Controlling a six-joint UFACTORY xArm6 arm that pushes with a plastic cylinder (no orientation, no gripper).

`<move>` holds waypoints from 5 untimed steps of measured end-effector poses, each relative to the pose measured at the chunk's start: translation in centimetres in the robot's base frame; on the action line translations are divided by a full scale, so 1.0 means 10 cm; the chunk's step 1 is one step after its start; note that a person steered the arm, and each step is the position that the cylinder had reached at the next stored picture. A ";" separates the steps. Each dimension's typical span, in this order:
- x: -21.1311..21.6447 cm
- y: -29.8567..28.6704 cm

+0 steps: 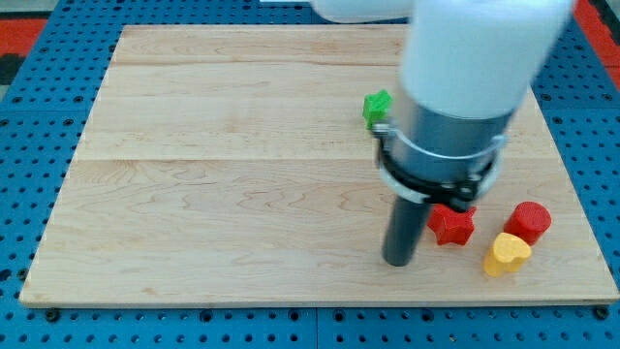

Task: Move your arm to the top of the red circle

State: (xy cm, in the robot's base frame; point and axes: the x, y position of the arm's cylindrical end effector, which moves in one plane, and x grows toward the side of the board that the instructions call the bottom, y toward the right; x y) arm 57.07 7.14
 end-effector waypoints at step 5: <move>-1.58 0.53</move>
State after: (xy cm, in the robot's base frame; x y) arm 41.32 12.49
